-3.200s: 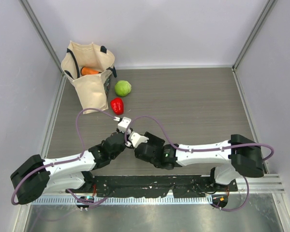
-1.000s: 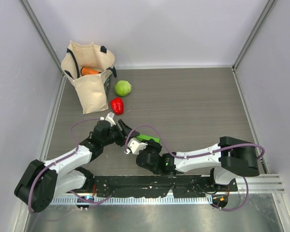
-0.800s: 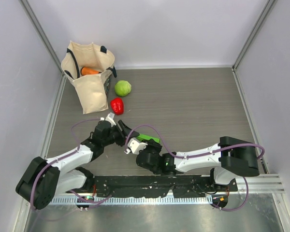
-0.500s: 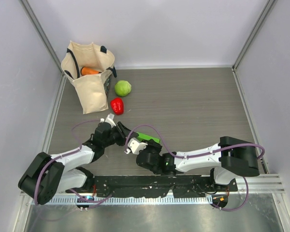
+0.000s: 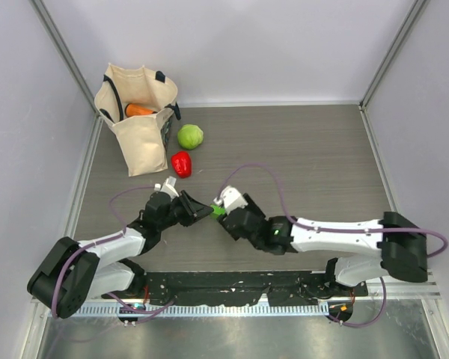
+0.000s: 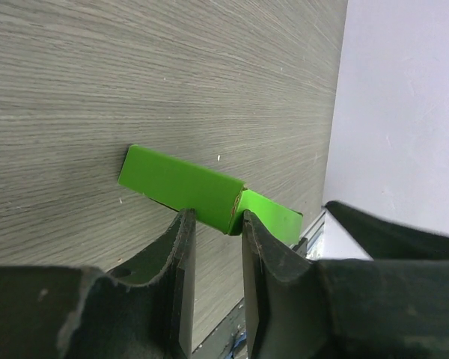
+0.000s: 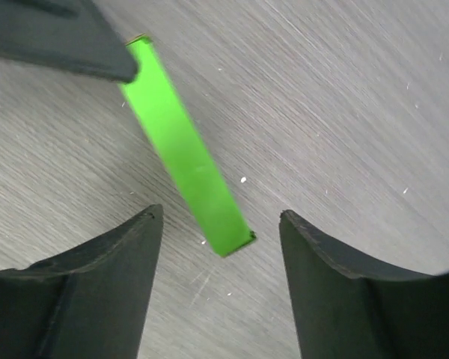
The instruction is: Fold the paper box
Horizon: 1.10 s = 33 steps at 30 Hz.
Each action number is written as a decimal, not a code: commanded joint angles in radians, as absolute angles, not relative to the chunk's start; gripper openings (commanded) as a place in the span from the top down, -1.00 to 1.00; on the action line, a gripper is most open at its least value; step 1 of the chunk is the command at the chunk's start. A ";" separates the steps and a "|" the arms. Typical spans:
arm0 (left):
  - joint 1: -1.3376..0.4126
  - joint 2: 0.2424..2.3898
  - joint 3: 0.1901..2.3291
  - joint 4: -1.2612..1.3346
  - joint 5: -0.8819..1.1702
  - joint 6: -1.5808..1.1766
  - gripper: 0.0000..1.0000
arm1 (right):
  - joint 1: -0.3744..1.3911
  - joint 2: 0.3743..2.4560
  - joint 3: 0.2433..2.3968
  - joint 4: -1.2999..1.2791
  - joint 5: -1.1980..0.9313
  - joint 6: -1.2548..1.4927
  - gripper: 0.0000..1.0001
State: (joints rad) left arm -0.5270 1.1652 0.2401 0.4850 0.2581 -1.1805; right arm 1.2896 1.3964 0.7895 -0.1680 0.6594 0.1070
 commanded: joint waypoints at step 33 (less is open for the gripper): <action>-0.520 1.192 0.264 0.325 0.221 -1.077 0.82 | 0.663 1.218 0.571 -0.051 -0.394 0.808 0.14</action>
State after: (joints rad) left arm -0.5270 1.1709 0.2783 0.4355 0.2584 -1.1233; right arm 0.6655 1.2018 0.5720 -0.0925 -0.3779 0.8299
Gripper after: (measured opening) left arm 0.271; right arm 0.467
